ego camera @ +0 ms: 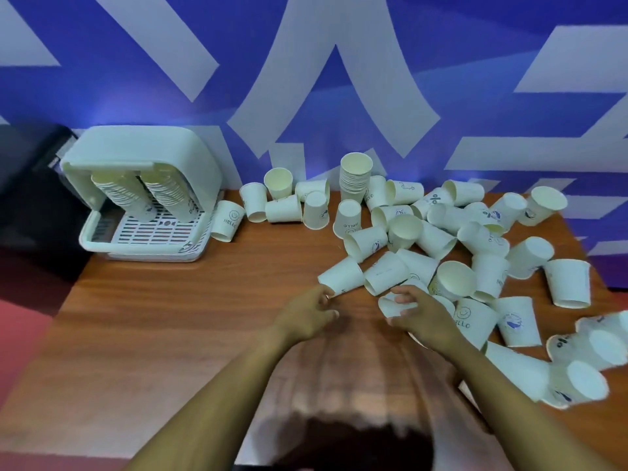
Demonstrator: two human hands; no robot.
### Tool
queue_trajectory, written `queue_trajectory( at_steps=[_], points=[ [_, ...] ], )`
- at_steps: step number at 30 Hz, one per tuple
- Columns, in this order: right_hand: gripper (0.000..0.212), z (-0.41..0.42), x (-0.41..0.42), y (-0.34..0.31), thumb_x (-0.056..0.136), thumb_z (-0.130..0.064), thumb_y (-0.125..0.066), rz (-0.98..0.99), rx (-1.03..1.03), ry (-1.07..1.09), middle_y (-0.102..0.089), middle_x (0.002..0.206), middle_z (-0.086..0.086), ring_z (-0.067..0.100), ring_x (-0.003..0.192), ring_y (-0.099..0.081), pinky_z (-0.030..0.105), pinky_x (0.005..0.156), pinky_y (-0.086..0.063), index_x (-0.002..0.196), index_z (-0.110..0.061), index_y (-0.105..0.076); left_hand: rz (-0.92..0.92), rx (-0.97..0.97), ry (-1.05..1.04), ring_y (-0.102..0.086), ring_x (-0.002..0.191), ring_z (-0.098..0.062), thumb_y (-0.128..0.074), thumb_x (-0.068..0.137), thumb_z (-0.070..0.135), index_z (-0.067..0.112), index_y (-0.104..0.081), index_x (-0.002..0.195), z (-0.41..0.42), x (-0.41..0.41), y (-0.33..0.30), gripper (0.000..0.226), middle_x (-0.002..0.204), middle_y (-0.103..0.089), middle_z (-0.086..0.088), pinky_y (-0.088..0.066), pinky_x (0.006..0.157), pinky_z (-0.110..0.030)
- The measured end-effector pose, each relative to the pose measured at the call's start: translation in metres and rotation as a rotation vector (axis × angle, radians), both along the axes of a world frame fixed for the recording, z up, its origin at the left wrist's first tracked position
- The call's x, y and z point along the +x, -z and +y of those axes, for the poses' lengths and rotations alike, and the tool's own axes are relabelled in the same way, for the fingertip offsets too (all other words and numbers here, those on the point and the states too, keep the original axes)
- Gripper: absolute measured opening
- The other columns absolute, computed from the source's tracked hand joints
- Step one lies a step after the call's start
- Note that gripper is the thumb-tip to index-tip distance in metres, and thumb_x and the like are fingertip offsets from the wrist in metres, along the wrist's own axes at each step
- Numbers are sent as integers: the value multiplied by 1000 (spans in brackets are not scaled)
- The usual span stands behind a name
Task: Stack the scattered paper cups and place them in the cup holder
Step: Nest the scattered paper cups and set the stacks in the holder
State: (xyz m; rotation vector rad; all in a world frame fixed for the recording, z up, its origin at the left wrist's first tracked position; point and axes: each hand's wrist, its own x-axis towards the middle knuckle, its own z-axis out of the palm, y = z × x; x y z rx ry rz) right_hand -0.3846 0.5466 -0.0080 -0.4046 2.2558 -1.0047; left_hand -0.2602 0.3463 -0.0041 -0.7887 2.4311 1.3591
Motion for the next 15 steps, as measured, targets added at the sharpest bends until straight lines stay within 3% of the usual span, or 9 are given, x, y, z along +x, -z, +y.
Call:
queue_trajectory(
  at_steps=[4, 8, 10, 12, 15],
  points=[
    [54, 3, -13, 10, 71, -11, -76, 103, 5, -118, -58, 117, -4, 14, 102, -58, 14, 72, -39, 121, -24, -57, -68, -190, 85, -40, 126, -26, -64, 86, 27, 23, -40, 138, 4, -14, 4, 57, 137, -39, -6, -35, 105, -32],
    [53, 6, -27, 21, 78, -22, -68, 382, 175, -305, -53, 127, -1, 21, 118, -48, 31, 94, -39, 129, -22, -53, -89, -261, 60, -37, 128, -29, -63, 85, 30, 25, -33, 141, -1, -41, 6, 64, 138, -37, -6, -34, 104, -37],
    [56, 5, -34, 28, 80, -29, -65, 450, 277, -419, -49, 134, -2, 24, 121, -46, 35, 97, -39, 134, -24, -49, -95, -308, 67, -36, 127, -30, -61, 84, 31, 23, -34, 140, -7, -58, 5, 63, 137, -38, -7, -36, 103, -39],
    [58, 2, -37, 34, 77, -32, -71, 514, 293, -469, -50, 134, -1, 27, 118, -48, 37, 94, -43, 131, -25, -52, -116, -333, 82, -35, 126, -29, -61, 84, 31, 23, -33, 140, -10, -74, 5, 63, 136, -37, -6, -37, 102, -41],
    [69, -1, -40, 49, 45, -32, -91, 596, 265, -486, -65, 112, 5, 33, 93, -64, 42, 69, -57, 110, -26, -66, -124, -346, 123, -33, 128, -29, -62, 83, 31, 26, -29, 142, -10, -91, 15, 68, 141, -34, -4, -36, 104, -44]
  ],
)
